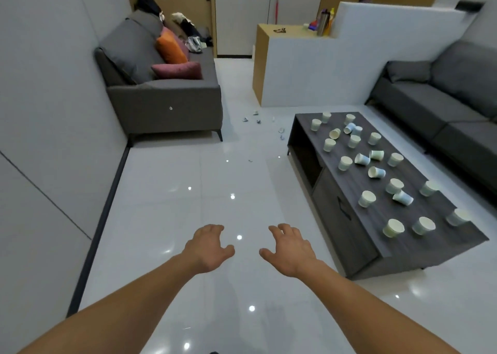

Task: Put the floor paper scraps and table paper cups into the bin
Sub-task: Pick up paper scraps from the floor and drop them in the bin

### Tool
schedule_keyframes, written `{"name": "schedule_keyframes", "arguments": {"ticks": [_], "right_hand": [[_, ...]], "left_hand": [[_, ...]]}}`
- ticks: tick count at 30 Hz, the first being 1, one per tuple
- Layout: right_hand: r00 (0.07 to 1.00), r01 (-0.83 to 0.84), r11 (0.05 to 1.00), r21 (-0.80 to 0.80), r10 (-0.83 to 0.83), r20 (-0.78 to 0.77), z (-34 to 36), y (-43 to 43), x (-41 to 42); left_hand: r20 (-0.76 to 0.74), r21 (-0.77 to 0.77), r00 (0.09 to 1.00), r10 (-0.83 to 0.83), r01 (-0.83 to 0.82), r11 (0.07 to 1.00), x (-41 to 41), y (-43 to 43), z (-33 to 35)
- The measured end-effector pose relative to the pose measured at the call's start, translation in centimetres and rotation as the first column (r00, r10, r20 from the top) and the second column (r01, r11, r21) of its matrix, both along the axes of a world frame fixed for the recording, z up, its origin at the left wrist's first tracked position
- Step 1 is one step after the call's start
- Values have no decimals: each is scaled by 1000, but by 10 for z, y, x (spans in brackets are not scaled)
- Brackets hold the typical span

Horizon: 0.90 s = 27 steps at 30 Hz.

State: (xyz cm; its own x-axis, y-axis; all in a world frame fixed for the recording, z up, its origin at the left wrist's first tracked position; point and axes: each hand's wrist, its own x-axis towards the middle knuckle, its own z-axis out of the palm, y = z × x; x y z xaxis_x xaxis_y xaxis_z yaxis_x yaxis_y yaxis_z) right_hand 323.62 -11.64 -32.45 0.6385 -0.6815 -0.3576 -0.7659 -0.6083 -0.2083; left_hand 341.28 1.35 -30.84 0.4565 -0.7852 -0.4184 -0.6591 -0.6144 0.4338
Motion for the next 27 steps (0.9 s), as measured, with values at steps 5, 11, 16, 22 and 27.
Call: {"name": "schedule_keyframes", "arguments": {"ticks": [5, 11, 16, 22, 27], "right_hand": [[998, 56, 998, 41, -55, -24, -5, -71, 32], [998, 54, 998, 45, -52, -36, -17, -194, 85], [999, 33, 998, 62, -33, -7, -16, -304, 139], [999, -22, 998, 59, 23, -28, -7, -409, 196], [997, -30, 997, 76, 35, -67, -20, -482, 250]], "left_hand": [[-4, 8, 999, -40, 40, 999, 48, -77, 1], [-22, 22, 999, -29, 30, 999, 109, -200, -7], [-13, 36, 1000, 13, -13, 999, 154, -303, -3], [-52, 40, 997, 62, -60, 997, 201, -400, -3], [-112, 85, 992, 56, -47, 995, 254, -470, -24]]}}
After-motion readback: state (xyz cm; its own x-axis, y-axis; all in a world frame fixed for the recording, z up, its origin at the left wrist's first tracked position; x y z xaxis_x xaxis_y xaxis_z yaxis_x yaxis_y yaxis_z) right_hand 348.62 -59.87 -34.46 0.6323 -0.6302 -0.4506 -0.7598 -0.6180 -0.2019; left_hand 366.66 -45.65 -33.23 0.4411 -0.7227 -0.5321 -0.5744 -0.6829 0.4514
